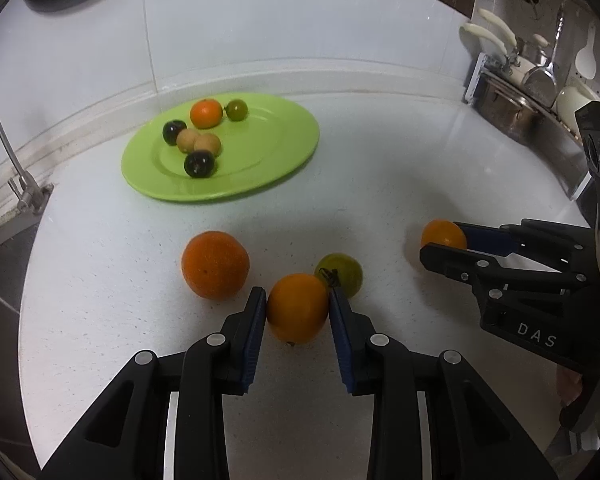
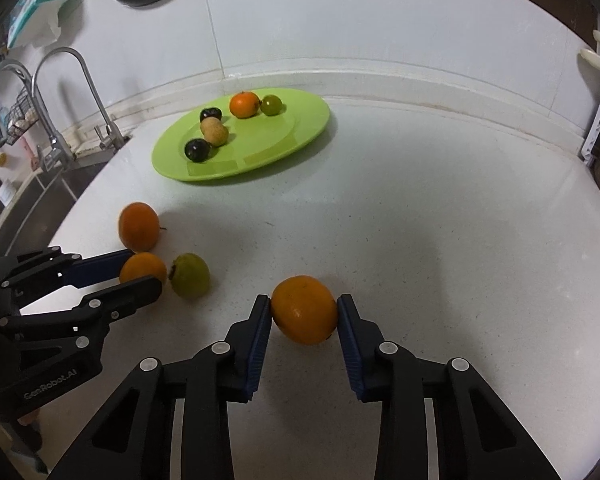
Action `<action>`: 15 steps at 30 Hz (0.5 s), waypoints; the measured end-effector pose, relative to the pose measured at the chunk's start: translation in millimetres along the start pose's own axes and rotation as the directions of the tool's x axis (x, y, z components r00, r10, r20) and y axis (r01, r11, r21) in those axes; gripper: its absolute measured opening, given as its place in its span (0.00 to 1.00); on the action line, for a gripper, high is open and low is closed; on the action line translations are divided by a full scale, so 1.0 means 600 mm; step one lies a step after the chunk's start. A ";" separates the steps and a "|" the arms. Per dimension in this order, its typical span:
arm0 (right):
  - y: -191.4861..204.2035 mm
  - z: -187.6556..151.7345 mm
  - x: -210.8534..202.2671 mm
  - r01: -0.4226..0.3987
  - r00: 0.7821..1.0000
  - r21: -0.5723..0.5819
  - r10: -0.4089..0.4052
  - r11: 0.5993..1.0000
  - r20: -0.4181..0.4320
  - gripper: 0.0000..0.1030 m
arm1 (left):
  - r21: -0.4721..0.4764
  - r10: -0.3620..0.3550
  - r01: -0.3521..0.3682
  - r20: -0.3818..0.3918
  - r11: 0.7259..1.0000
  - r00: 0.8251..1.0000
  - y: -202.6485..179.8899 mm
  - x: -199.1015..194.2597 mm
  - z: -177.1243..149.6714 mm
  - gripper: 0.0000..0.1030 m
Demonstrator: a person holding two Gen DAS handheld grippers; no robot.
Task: Organize fruits
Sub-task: 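Grasp a small orange with the left tool while the right tool grasps another orange, then carry both oranges onto the green plate and open both tools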
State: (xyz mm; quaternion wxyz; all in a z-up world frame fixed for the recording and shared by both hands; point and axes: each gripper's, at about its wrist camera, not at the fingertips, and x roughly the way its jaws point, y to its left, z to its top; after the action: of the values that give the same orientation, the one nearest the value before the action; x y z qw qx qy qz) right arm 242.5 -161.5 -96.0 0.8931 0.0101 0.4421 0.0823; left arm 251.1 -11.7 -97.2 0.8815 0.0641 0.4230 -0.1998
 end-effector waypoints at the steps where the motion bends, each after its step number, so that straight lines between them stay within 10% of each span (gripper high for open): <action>1: 0.001 0.001 -0.004 -0.003 1.000 -0.001 0.003 1.000 0.006 0.34 | 0.002 -0.001 0.001 0.006 1.000 1.000 0.000 -0.005 0.001 0.31; 15: 0.044 0.033 -0.090 -0.047 0.988 -0.036 0.051 0.998 0.143 0.34 | 0.003 0.017 -0.018 0.149 1.000 0.989 0.008 -0.096 0.025 0.31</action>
State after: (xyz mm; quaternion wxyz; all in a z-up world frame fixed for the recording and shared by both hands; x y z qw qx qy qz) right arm 222.7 -143.0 -39.0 0.9205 0.0125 0.3747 0.1104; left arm 231.6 5.8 -43.3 0.9122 0.0545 0.3550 -0.1973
